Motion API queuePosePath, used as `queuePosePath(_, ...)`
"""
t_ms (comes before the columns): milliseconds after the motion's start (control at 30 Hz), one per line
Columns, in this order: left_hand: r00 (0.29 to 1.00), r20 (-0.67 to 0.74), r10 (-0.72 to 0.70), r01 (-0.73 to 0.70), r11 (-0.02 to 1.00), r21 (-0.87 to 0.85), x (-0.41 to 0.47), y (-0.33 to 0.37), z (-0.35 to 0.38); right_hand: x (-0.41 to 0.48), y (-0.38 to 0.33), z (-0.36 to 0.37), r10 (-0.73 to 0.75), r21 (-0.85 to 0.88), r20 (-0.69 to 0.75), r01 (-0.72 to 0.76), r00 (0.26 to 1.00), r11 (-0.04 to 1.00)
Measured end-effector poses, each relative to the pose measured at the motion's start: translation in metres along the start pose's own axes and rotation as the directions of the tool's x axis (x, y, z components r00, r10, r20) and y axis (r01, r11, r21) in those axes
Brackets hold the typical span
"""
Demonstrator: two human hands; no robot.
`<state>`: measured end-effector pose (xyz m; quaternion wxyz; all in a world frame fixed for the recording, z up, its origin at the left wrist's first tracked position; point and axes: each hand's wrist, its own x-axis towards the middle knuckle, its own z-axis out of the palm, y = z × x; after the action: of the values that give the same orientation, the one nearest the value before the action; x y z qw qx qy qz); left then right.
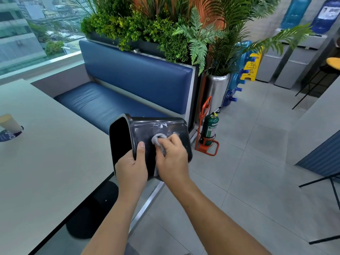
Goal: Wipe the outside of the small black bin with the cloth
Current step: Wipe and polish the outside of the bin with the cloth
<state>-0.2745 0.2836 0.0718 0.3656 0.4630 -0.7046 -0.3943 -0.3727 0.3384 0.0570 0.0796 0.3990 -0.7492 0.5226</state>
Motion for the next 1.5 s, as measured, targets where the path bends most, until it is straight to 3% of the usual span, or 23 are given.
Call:
queuePosePath(100, 1.000, -0.011, -0.005, 0.005, 1.000, -0.008, -0.001, 0.001, 0.001, 0.015, -0.012, 0.011, -0.012, 0.025, 0.028, 0.011, 1.000, 1.000)
queuePosePath(233, 0.999, -0.032, 0.016, -0.016, 1.000, -0.006, -0.001, 0.003, 0.000, 0.047, -0.001, 0.006, 0.081, 0.011, -0.002, -0.081, 0.997, 0.997)
queuePosePath(367, 0.999, -0.022, 0.026, -0.027, 1.000, -0.006, -0.003, 0.001, -0.002, 0.026, 0.011, -0.003, 0.149, -0.001, 0.015, -0.149, 0.989, 0.989)
queuePosePath(600, 1.000, -0.025, -0.015, 0.014, 1.000, -0.019, -0.004, 0.004, -0.003, 0.037, -0.012, 0.004, 0.043, -0.014, 0.034, -0.043, 0.998, 0.999)
queuePosePath(1000, 1.000, 0.001, -0.001, 0.001, 1.000, -0.019, -0.006, 0.003, -0.002, 0.047, 0.020, -0.012, 0.204, -0.069, -0.002, -0.203, 0.979, 0.977)
queuePosePath(1267, 1.000, 0.008, 0.021, -0.021, 0.999, -0.039, -0.008, 0.012, 0.003, 0.035, 0.005, -0.020, 0.023, -0.043, 0.005, -0.023, 1.000, 0.999)
queuePosePath(1500, 0.994, 0.062, 0.086, -0.087, 0.996, 0.013, -0.010, 0.008, 0.007, 0.057, 0.036, -0.035, 0.175, -0.038, -0.085, -0.179, 0.981, 0.983)
